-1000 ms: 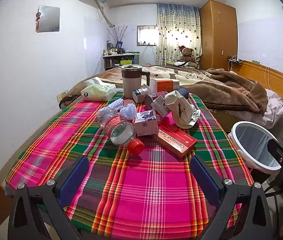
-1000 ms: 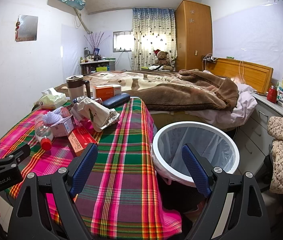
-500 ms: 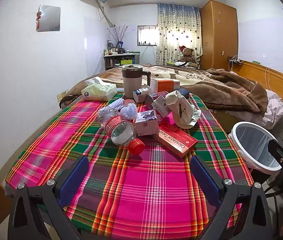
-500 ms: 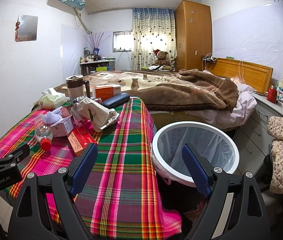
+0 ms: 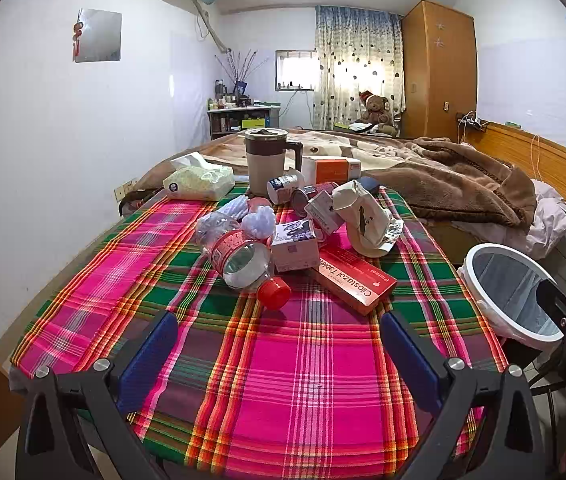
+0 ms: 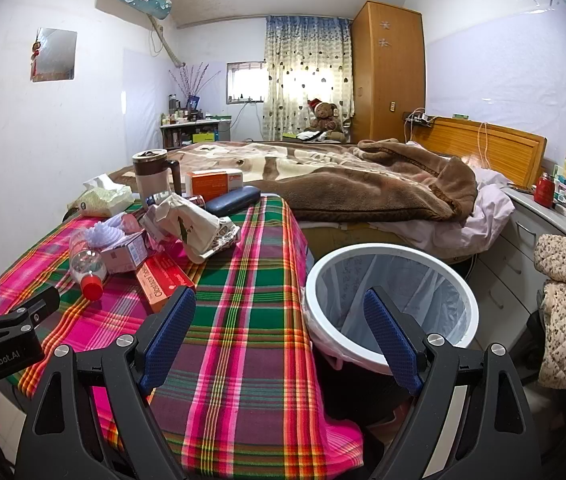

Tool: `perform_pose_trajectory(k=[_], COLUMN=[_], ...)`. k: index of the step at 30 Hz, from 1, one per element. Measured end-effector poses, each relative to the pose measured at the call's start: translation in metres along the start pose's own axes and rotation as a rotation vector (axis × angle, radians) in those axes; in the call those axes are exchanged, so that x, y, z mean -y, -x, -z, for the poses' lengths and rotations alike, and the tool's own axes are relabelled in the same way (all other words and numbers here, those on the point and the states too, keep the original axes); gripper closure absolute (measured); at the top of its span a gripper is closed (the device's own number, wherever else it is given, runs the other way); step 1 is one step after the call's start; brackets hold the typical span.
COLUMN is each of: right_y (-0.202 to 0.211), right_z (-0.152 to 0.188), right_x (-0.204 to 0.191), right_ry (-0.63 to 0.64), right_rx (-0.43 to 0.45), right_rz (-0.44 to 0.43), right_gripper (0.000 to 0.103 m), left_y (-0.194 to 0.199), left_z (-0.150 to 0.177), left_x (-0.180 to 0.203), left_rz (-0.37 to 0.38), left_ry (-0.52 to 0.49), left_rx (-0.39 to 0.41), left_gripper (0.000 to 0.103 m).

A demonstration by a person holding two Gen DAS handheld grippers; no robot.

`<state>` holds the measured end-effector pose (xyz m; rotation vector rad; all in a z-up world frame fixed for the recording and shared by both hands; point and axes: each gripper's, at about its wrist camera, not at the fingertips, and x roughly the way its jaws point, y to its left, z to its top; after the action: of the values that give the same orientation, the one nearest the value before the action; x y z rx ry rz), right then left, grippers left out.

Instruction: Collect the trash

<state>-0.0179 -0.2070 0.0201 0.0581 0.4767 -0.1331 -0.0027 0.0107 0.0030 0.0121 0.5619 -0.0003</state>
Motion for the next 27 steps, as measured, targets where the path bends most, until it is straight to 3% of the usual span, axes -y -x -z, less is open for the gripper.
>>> perform_pose_trajectory(k=[13,27], right_y=[-0.005,-0.074], right_z=[0.000,-0.022], right_x=[0.002,-0.018], right_ry=[0.004,0.059], right_rx=[-0.003,-0.030], right_rz=[0.000,-0.124], right_gripper=[0.015,0.015], left_y=[-0.012,-0.078], left_z=[-0.001,-0.020], left_x=[-0.002,-0.042], left_rz=[-0.003,0.029], left_ry=[0.001,0.068], left_rx=[-0.022,-0.132], left_gripper=[0.000,0.000])
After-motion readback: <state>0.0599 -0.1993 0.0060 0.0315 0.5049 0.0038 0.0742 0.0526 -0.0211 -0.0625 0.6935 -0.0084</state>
